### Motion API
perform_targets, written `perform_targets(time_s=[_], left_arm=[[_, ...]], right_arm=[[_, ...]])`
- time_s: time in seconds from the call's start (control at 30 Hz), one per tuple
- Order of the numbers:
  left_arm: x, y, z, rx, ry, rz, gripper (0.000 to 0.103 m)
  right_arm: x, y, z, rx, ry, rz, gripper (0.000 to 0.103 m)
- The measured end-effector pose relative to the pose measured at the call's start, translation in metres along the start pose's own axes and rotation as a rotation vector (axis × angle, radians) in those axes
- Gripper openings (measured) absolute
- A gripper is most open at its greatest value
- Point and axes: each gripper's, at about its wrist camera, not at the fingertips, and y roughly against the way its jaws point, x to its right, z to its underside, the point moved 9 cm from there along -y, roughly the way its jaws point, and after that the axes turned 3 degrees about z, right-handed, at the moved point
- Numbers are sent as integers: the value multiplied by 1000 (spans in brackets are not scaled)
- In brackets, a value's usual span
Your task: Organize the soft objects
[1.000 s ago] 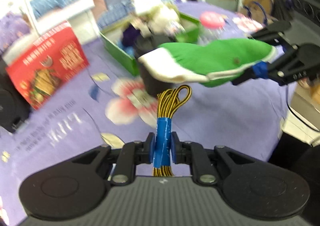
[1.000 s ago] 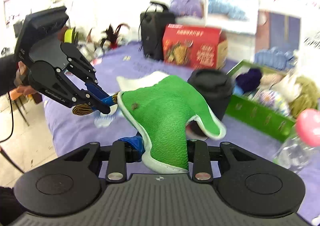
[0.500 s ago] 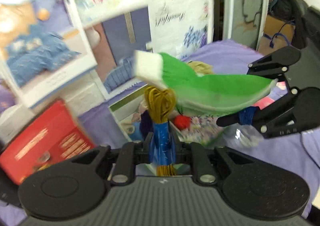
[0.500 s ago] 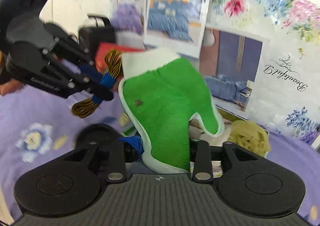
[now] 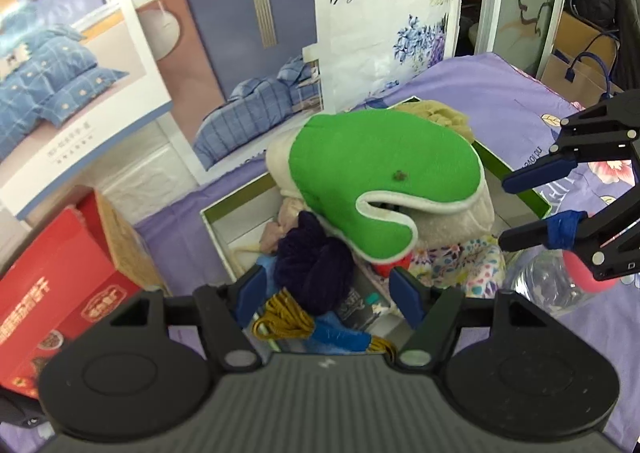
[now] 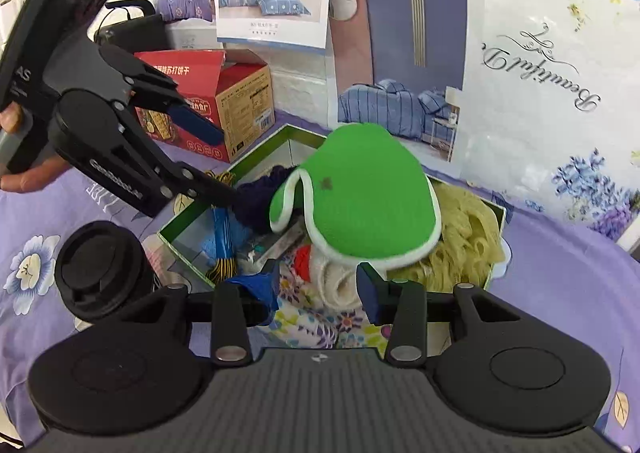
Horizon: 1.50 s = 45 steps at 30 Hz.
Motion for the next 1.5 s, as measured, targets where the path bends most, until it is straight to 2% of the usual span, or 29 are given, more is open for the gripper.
perform_targets(time_s=[0.17, 0.37, 0.6, 0.7, 0.73, 0.9, 1.03, 1.17, 1.33, 1.5], left_arm=[[12, 31, 11, 31, -31, -35, 72], [33, 72, 26, 69, -68, -56, 72], [56, 122, 56, 114, -32, -112, 75], [67, 142, 74, 134, -2, -154, 84], [70, 148, 79, 147, 17, -168, 96], [88, 174, 107, 244, 116, -240, 97], [102, 173, 123, 279, 197, -349, 97], [120, 159, 129, 309, 287, -375, 97], [144, 136, 120, 328, 343, -391, 97], [155, 117, 99, 333, 423, -407, 97]], right_arm=[[-7, 17, 4, 9, 6, 11, 28], [-24, 54, 13, 59, 4, 17, 29], [-54, 89, 34, 103, 6, 0, 31], [-67, 99, 51, 122, -6, -6, 32], [-72, 102, 58, 127, -11, -10, 32], [-88, 110, 96, 146, -78, -19, 33], [-89, 116, 126, 173, -186, 12, 34], [-82, 122, 143, 218, -320, 45, 36], [-69, 125, 141, 274, -384, 121, 37], [-51, 133, 124, 400, -477, 155, 39]])
